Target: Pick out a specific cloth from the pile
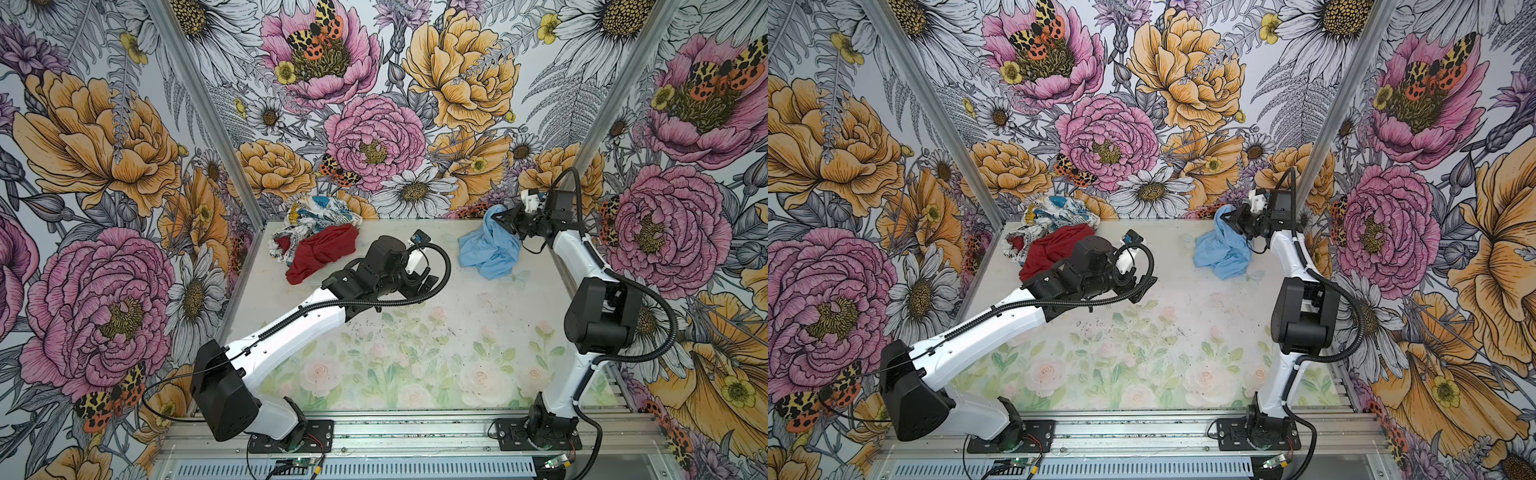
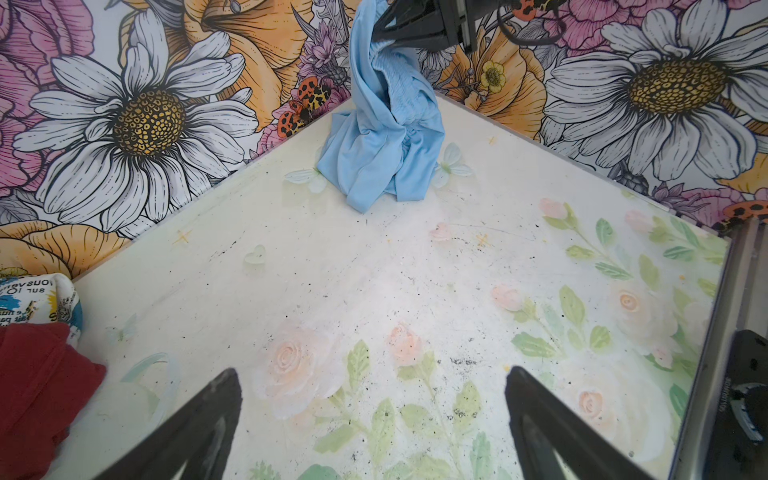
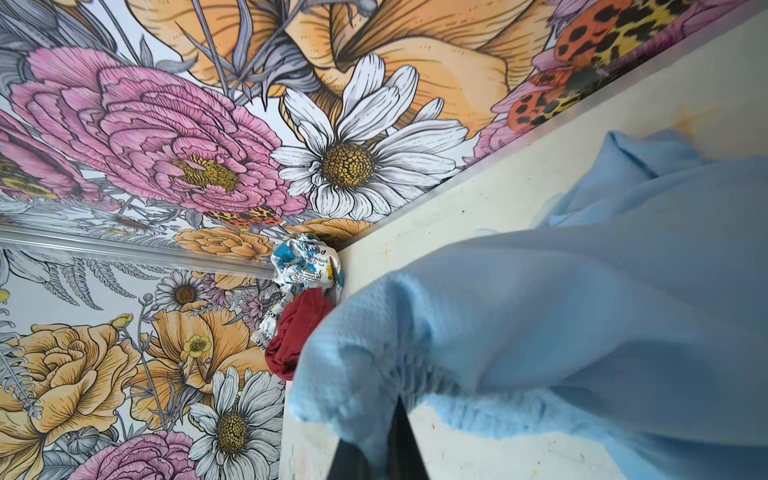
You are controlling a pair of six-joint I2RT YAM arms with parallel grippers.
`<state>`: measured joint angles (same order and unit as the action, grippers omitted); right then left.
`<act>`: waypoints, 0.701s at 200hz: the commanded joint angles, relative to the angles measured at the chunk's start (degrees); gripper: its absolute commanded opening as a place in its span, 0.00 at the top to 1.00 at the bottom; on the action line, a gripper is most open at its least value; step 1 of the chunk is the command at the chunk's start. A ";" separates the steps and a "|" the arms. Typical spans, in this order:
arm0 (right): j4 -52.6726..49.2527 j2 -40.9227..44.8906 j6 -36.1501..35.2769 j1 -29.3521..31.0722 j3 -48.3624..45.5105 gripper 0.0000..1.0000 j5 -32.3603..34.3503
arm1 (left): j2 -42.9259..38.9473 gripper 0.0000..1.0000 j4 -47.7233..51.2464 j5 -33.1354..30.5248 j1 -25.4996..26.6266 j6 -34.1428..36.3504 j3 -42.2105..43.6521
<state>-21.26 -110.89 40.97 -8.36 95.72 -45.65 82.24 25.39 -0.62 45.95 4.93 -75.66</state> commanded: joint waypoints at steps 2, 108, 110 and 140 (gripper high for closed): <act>-0.12 -2.40 -0.70 2.11 1.12 1.00 0.57 | -1.29 0.01 -1.09 -0.08 0.28 0.37 -0.31; 5.43 -0.55 4.20 -0.02 -9.37 1.00 3.83 | 0.45 0.01 -1.14 0.25 0.62 0.34 -1.03; 5.44 -0.55 4.09 -0.24 -9.62 1.00 3.93 | 0.46 0.01 -1.15 0.27 0.63 0.37 -1.05; 5.29 -1.22 3.32 -2.07 -11.78 1.00 6.01 | 0.95 0.01 -1.13 0.27 0.80 0.32 -1.60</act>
<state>-17.30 -113.80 44.53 -9.15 84.75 -42.65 82.28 25.39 -0.62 46.02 4.93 -75.66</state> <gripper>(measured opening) 0.073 0.990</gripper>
